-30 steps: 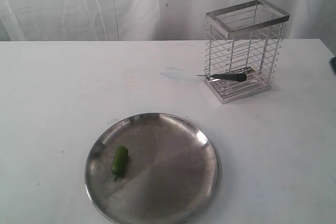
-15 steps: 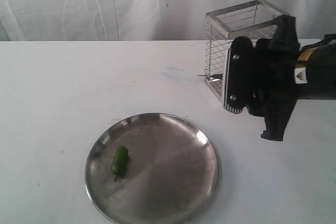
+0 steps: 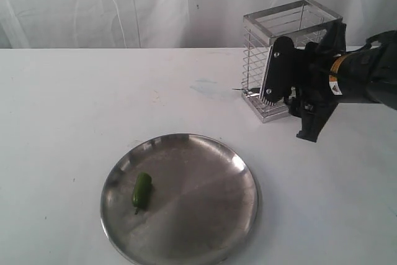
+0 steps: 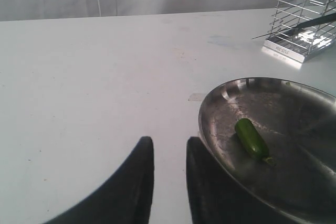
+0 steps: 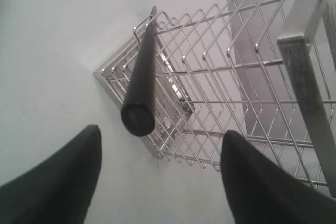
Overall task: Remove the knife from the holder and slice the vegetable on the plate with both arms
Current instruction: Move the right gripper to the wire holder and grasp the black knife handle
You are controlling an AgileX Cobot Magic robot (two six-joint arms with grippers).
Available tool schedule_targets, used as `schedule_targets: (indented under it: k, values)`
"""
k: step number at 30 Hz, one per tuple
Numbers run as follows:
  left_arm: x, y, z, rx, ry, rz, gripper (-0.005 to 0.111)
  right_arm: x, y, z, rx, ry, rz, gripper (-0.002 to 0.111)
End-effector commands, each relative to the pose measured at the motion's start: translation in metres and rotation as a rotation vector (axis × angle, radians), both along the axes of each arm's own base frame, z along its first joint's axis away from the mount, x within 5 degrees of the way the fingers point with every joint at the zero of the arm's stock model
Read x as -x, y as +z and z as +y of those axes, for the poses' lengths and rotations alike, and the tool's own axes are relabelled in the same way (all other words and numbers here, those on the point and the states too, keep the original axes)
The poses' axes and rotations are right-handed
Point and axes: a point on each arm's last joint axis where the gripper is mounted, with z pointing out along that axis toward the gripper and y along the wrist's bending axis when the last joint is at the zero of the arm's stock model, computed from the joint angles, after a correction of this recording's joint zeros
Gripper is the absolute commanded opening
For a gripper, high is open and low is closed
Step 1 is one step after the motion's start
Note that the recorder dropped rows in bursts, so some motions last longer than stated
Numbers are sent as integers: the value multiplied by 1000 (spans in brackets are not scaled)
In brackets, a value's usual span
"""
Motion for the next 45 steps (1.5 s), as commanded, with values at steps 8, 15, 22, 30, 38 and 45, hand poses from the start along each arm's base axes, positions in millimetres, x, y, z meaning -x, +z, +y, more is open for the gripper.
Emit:
schedule_targets:
  k: [8,15,22,30,38,45]
  values:
    - [0,-2,0,6,-1,-1,28,-16,-23,10,-40,58,19,61]
    - [0,-2,0,6,-1,-1,28,-35,-32,14,-17,39,44,59]
    - [0,-2,0,6,-1,-1,28,-51,-36,16,19,2,68,44]
    - [0,-2,0,3,-1,-2,28,-57,-23,15,39,-15,38,14]
    - [0,-2,0,3,-1,-2,28,-54,-7,12,-28,-88,22,0]
    - [0,-2,0,3,-1,-2,28,-48,11,10,-270,-259,22,0]
